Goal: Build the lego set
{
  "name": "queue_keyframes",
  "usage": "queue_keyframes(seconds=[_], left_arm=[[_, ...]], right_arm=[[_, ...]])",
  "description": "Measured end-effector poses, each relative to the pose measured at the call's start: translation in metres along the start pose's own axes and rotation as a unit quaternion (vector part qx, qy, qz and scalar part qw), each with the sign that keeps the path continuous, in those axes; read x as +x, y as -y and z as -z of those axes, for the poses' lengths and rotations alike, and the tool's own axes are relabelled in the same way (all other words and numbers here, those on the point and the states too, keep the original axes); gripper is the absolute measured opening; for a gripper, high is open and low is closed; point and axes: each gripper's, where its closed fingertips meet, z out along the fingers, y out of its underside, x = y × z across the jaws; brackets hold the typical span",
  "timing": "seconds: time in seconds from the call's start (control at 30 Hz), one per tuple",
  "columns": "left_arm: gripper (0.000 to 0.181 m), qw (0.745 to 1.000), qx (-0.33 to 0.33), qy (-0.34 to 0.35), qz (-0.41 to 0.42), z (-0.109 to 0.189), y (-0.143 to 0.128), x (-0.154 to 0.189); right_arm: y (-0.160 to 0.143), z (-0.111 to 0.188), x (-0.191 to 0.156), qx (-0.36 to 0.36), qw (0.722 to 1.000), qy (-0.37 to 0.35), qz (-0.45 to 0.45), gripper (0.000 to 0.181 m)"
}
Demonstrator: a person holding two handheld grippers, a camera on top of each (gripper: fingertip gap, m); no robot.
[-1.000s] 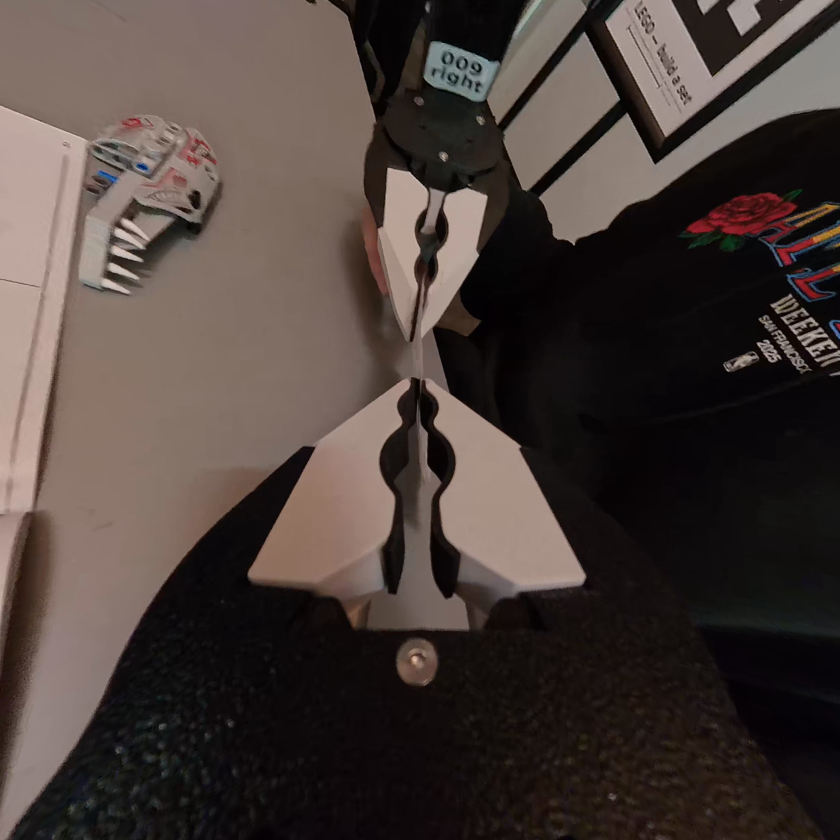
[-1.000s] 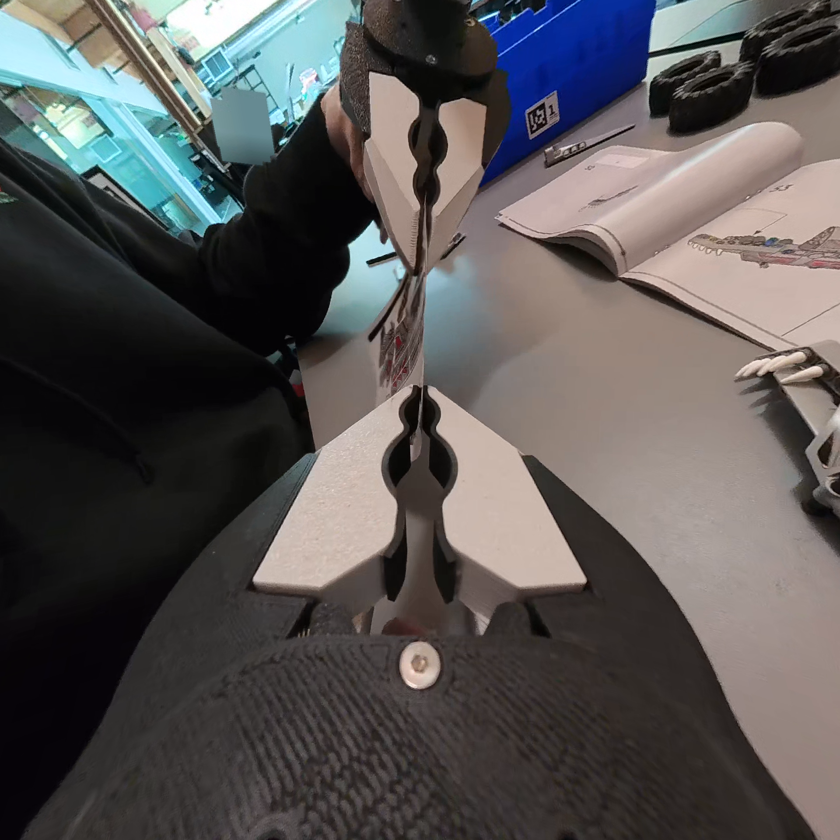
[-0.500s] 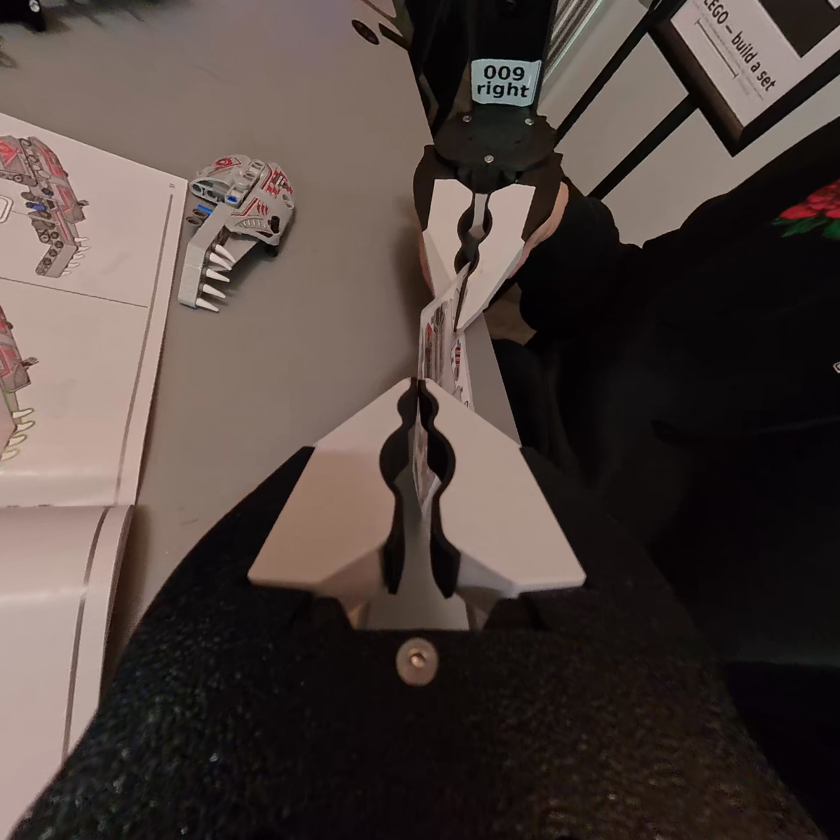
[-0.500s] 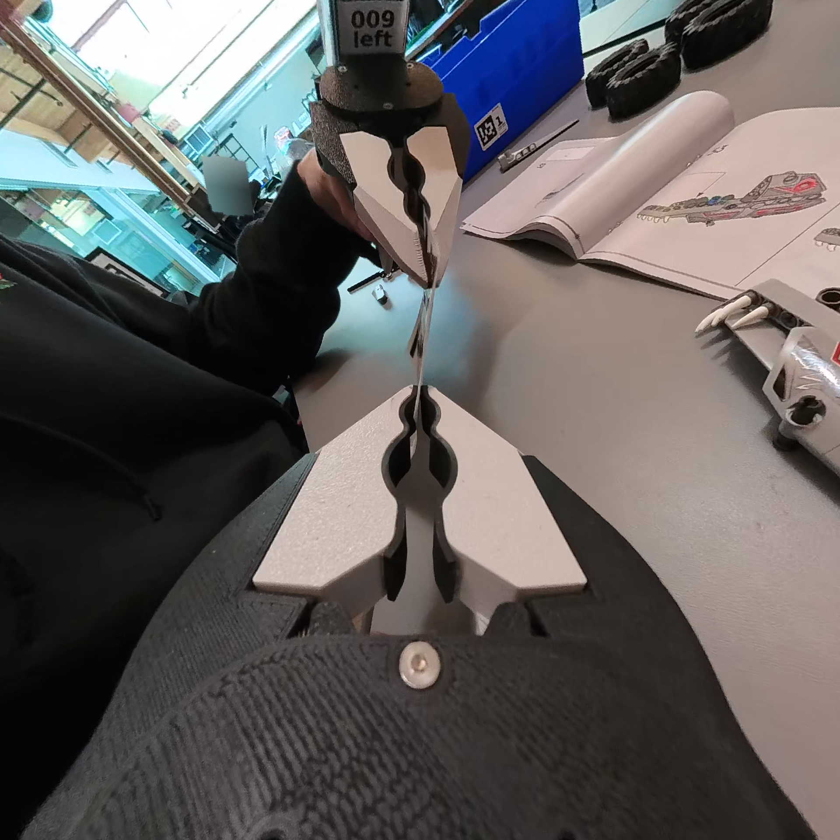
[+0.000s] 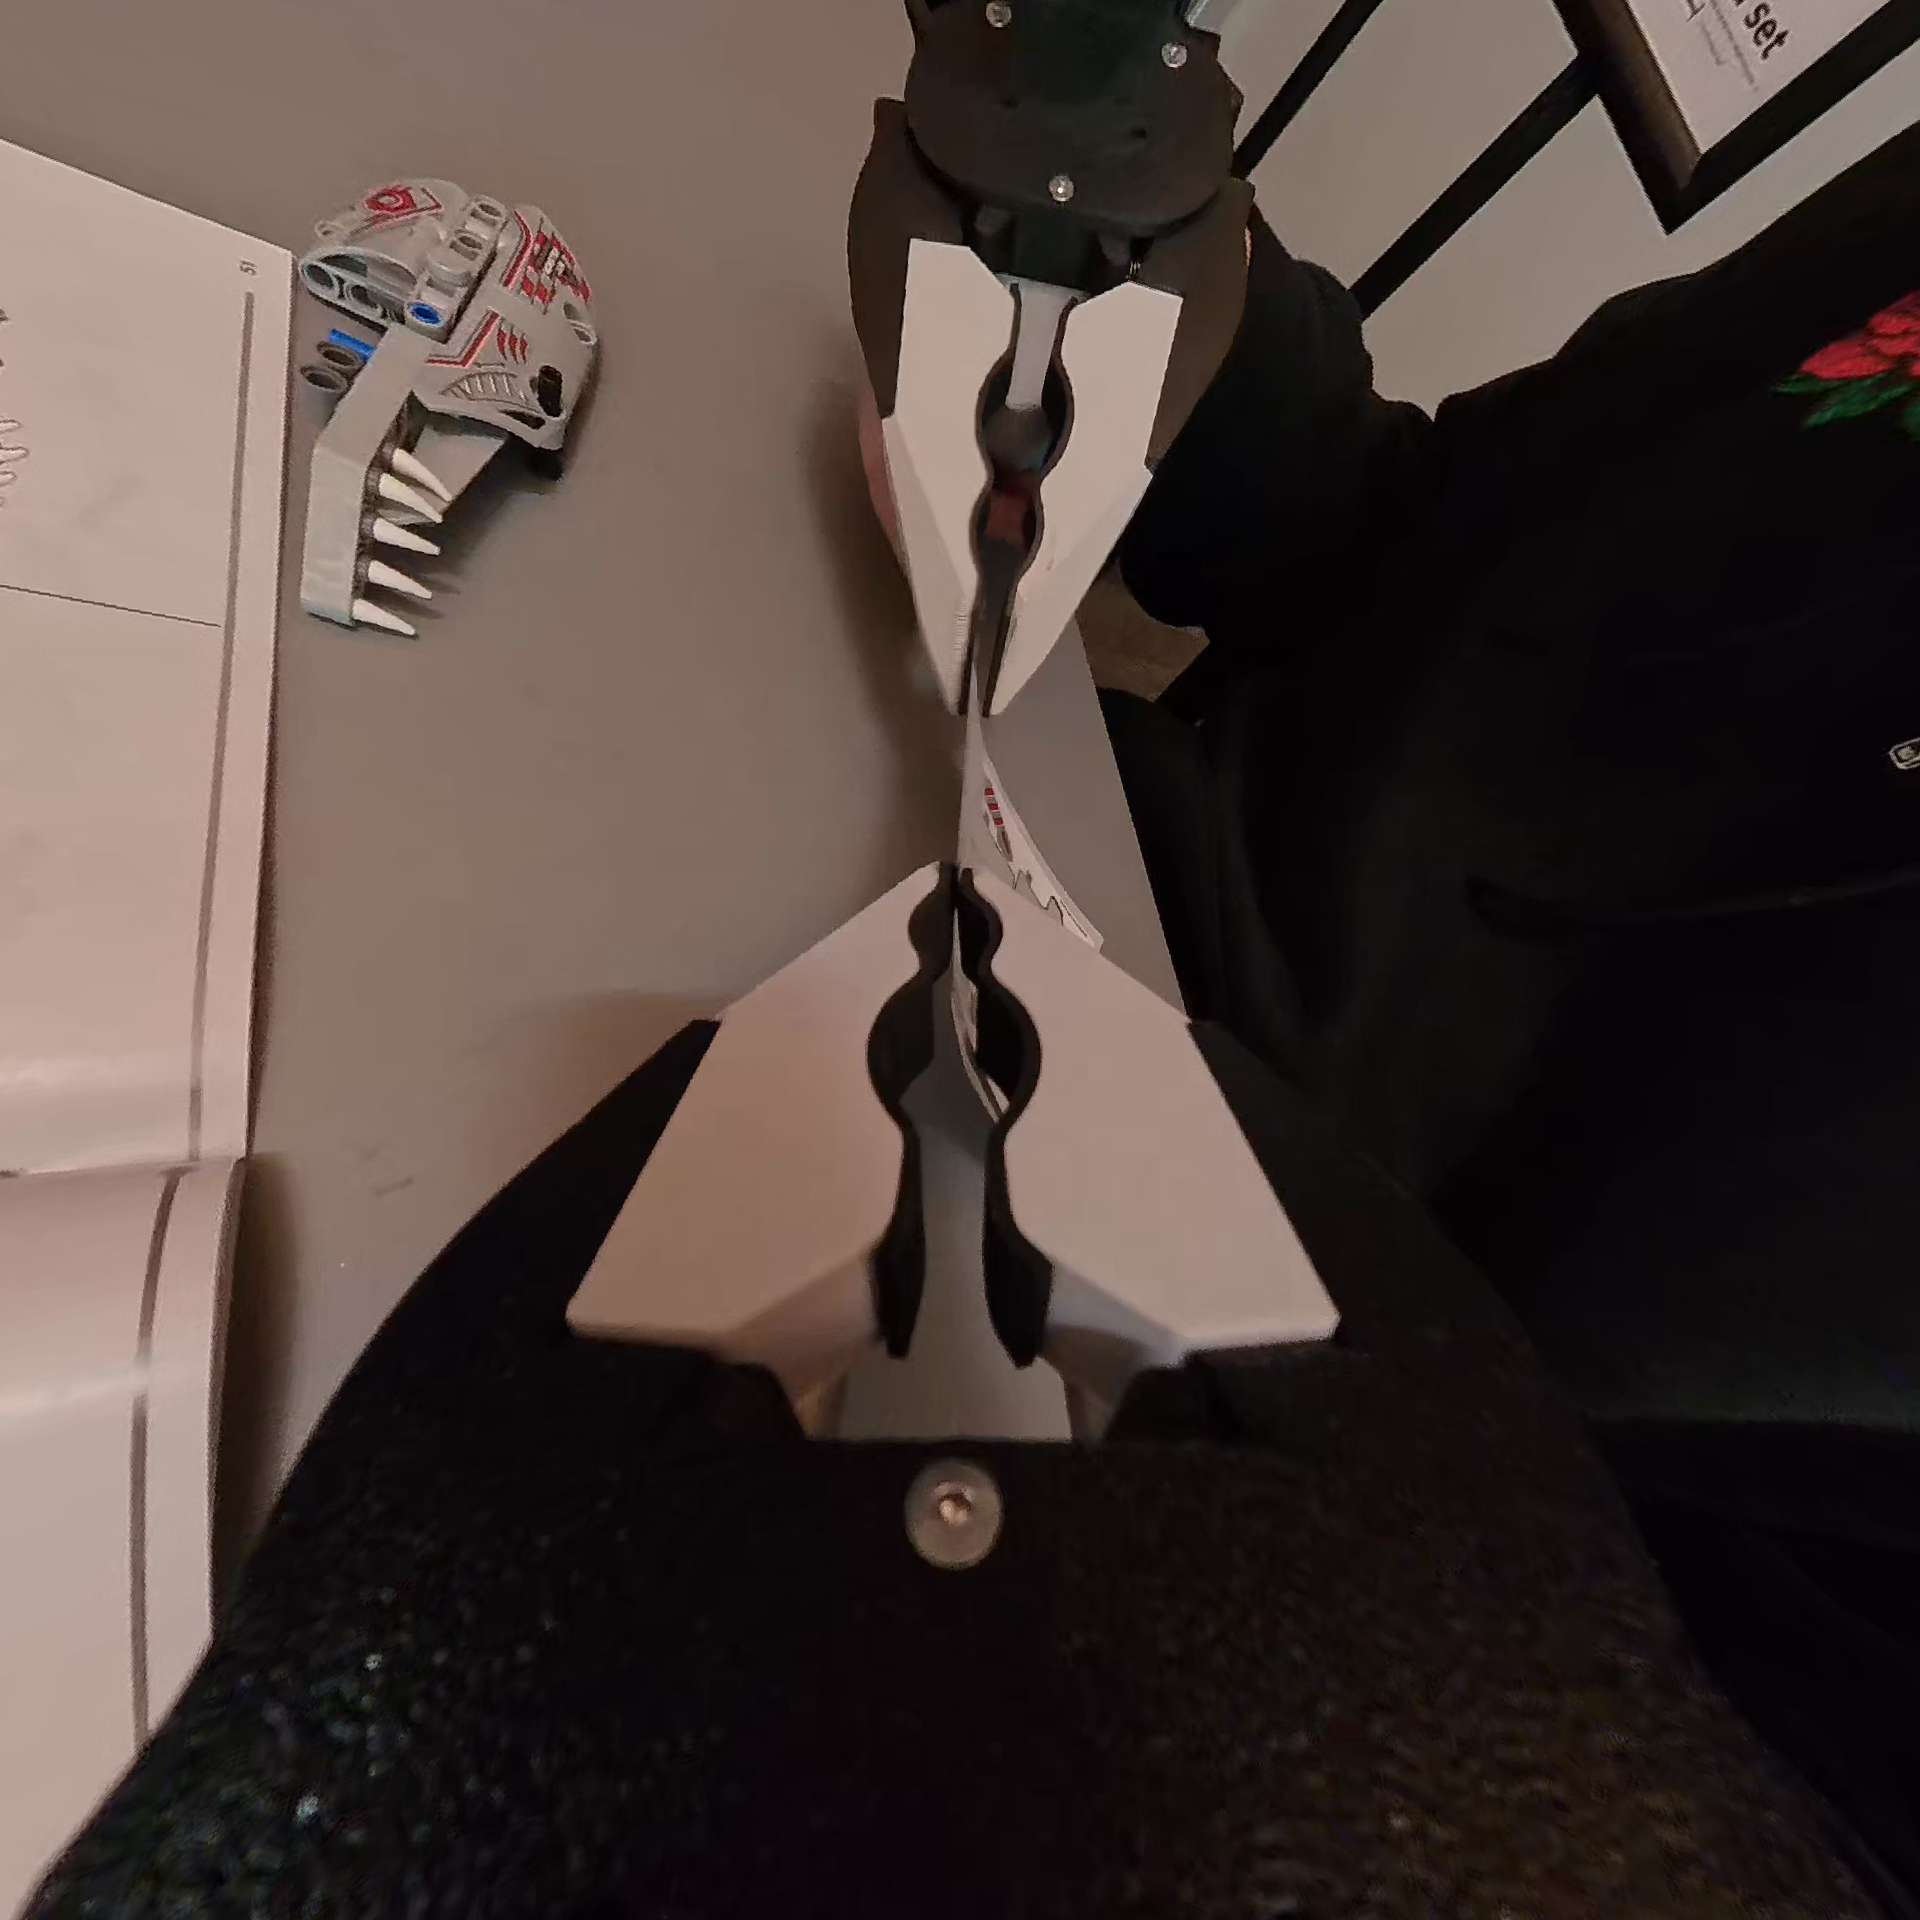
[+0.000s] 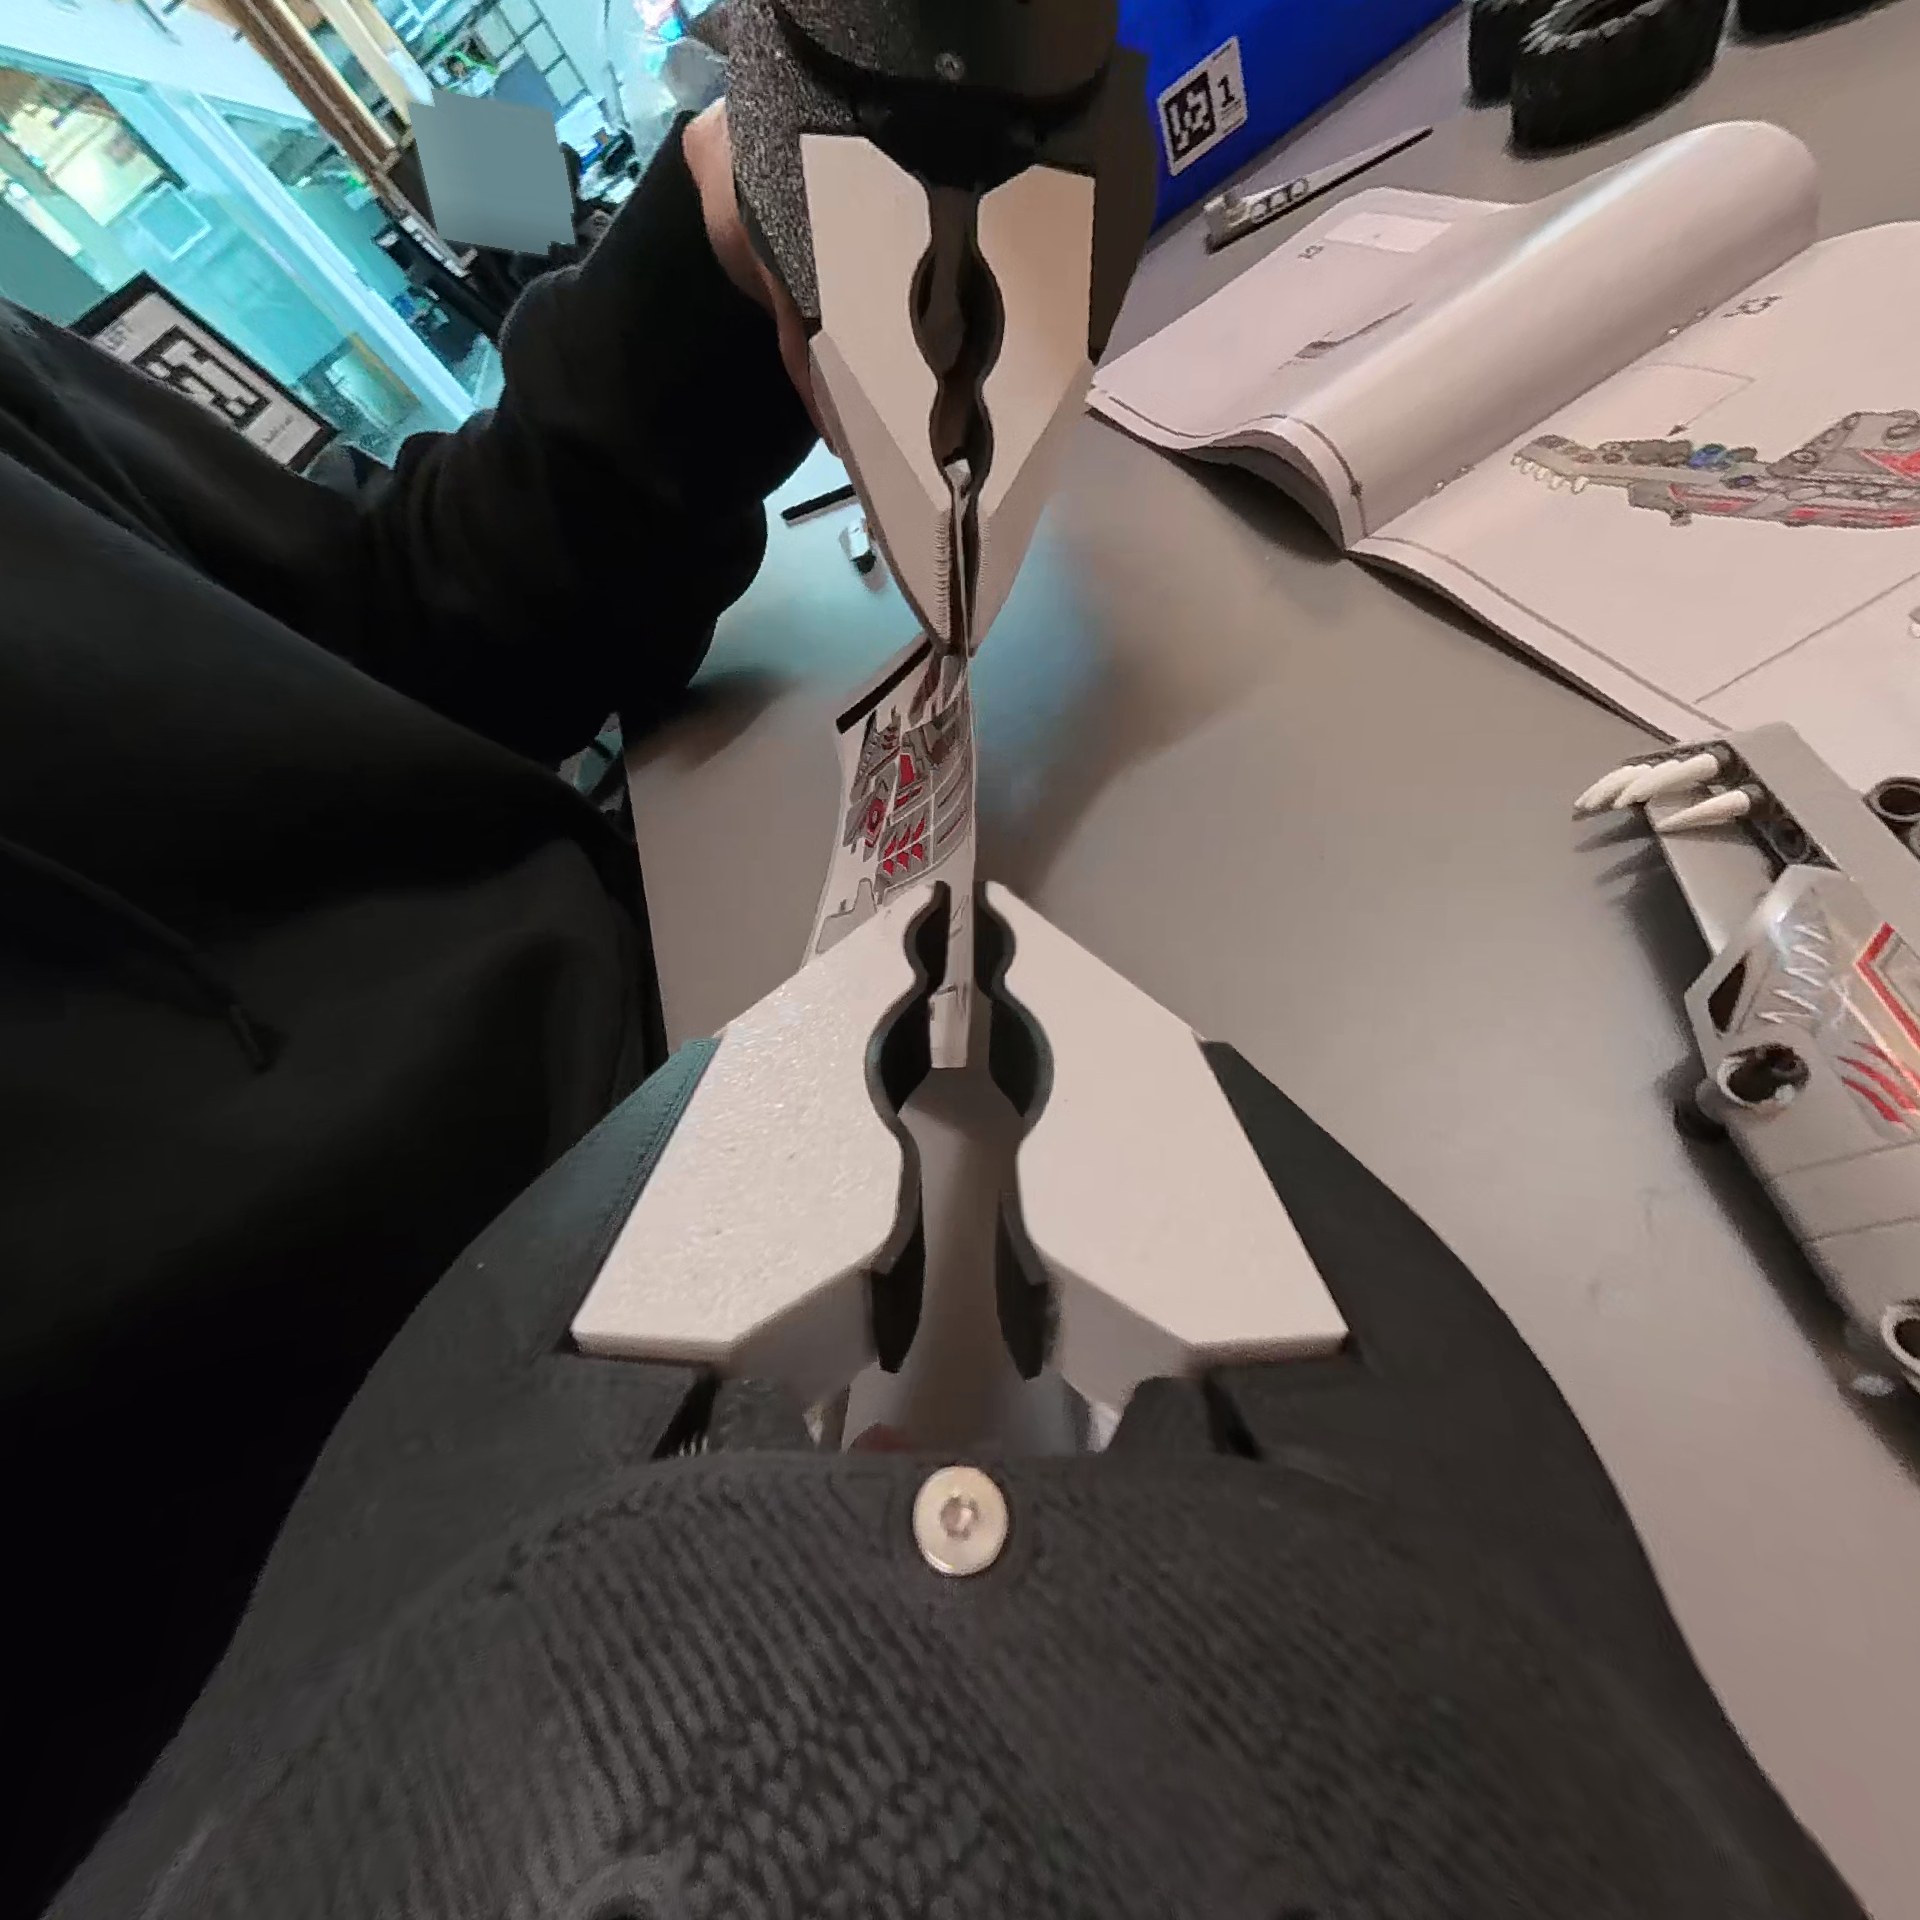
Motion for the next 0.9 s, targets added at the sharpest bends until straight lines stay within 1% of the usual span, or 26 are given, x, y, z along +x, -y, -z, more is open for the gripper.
queue_keyframes(seconds=[0.23,0.33,0.4,0.5,0.67,0.77,0.8,0.9], left_arm=[[0.0,1.0,0.013,-0.008,0.017,0.002,0.0,-0.004],[0.0,1.0,0.012,-0.017,0.02,0.001,-0.001,-0.004],[0.0,1.0,0.01,-0.02,0.02,0.0,-0.001,-0.004],[0.0,1.0,0.004,-0.017,0.017,-0.001,-0.002,-0.004],[0.0,1.0,0.013,-0.013,0.014,0.001,-0.001,-0.005],[0.0,1.0,0.024,0.008,0.014,0.002,0.001,-0.012],[0.003,0.999,0.032,0.023,0.018,0.003,0.003,-0.017],[0.008,0.992,0.073,0.098,0.018,0.013,0.014,-0.035]], right_arm=[[-0.001,-0.002,0.004,-0.01,1.0,0.005,-0.019,0.001],[0.002,-0.003,0.005,-0.002,1.0,0.005,-0.017,0.003],[0.003,-0.005,0.004,-0.003,1.0,0.012,-0.014,0.0],[0.002,-0.007,0.004,-0.012,1.0,0.014,-0.015,0.0],[0.007,-0.008,0.003,0.003,1.0,0.02,-0.019,0.0],[0.008,-0.008,0.007,0.009,0.999,0.015,-0.04,0.0],[0.009,-0.008,0.008,0.015,0.998,0.019,-0.053,0.0],[0.018,-0.004,0.008,0.059,0.993,0.038,-0.098,0.0]])
